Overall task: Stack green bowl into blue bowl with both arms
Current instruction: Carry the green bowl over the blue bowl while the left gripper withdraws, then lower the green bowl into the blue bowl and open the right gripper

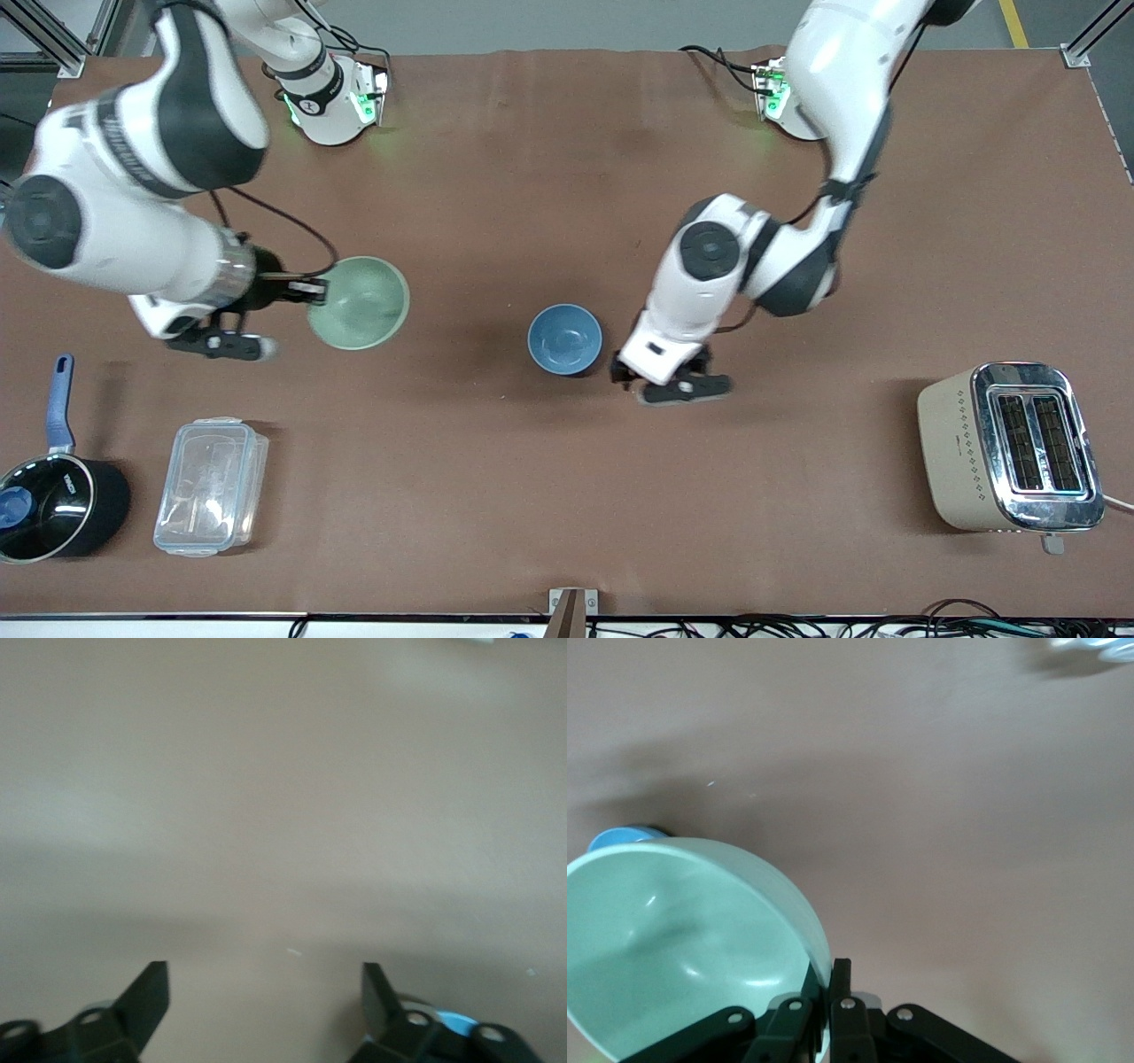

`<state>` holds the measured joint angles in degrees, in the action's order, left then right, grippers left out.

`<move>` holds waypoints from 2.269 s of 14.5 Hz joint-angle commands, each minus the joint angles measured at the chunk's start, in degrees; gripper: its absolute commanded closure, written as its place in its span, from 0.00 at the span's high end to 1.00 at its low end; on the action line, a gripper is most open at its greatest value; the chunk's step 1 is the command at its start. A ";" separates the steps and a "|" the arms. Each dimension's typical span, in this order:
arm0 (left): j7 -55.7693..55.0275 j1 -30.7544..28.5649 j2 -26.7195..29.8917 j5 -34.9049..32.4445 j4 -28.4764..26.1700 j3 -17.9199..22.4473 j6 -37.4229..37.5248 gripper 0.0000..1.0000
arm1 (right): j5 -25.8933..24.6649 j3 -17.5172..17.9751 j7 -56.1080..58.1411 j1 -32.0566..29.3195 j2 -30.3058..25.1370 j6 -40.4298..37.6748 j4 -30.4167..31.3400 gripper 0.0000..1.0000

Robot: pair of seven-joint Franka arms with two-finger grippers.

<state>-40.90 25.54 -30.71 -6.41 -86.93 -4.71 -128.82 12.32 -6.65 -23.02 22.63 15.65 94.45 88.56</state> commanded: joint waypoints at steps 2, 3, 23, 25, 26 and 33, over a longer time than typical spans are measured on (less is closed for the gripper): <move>12.72 -10.14 10.38 -1.07 -2.28 -1.00 8.30 1.00 | 0.52 -0.64 -5.10 7.07 0.43 6.52 4.86 0.02; 17.03 -11.73 12.58 -0.98 -2.11 -0.83 11.63 1.00 | 0.52 -0.64 -6.59 9.08 1.22 8.10 5.12 0.02; 34.83 -22.73 37.48 6.32 -8.26 -0.39 40.40 1.00 | 5.35 -0.56 -22.69 23.60 18.10 33.34 5.57 0.02; 34.83 -22.90 37.48 6.23 -8.26 -0.39 40.40 1.00 | 5.35 -0.64 -22.69 23.52 18.10 33.17 5.65 0.03; 34.83 -22.91 37.30 6.23 -8.17 -0.39 40.40 1.00 | 5.35 -0.64 -22.60 23.43 18.10 33.08 5.65 0.03; 35.09 -23.34 36.16 5.79 -7.03 -0.48 40.31 1.00 | 4.47 -0.82 -22.60 22.99 18.98 35.44 5.48 0.06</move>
<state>-6.85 2.71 5.36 -0.62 -94.26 -5.09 -88.35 16.56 -7.42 -45.03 45.61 34.53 128.08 93.75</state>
